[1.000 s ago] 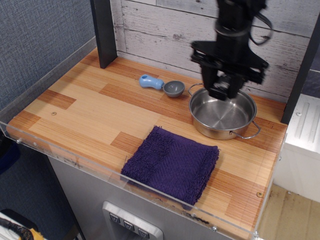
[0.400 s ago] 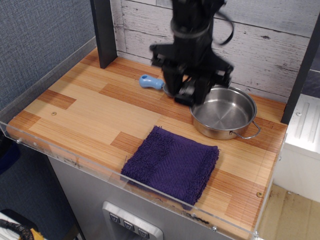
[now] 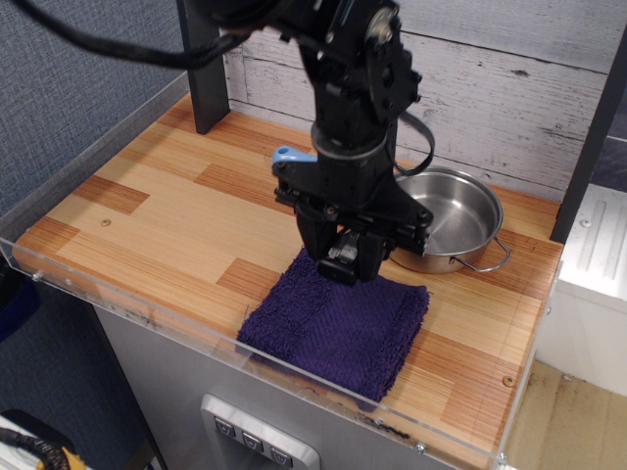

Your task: Place the sushi onto the purple piece of cloth

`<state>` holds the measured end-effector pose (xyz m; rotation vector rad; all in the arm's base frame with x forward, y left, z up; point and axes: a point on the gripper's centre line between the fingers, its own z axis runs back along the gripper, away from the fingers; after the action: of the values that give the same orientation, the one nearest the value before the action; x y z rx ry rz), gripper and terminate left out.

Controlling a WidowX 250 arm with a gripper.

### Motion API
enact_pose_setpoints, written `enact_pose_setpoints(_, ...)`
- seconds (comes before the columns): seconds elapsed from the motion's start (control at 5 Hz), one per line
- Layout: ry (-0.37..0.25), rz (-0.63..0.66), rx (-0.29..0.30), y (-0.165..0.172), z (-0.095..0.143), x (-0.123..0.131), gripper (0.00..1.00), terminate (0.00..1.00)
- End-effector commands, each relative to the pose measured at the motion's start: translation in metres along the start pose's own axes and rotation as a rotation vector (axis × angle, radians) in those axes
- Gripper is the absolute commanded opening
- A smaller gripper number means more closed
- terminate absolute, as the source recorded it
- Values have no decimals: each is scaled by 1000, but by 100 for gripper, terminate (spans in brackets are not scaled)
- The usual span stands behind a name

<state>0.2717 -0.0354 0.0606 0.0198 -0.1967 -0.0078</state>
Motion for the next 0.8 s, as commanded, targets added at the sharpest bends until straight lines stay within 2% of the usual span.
enact_pose_setpoints(0.0, -33, -29, -23, -2, -6, -14, 0, 0)
enact_pose_setpoints(0.6, 36, -49, -34, -4, -32, -28, 0, 0)
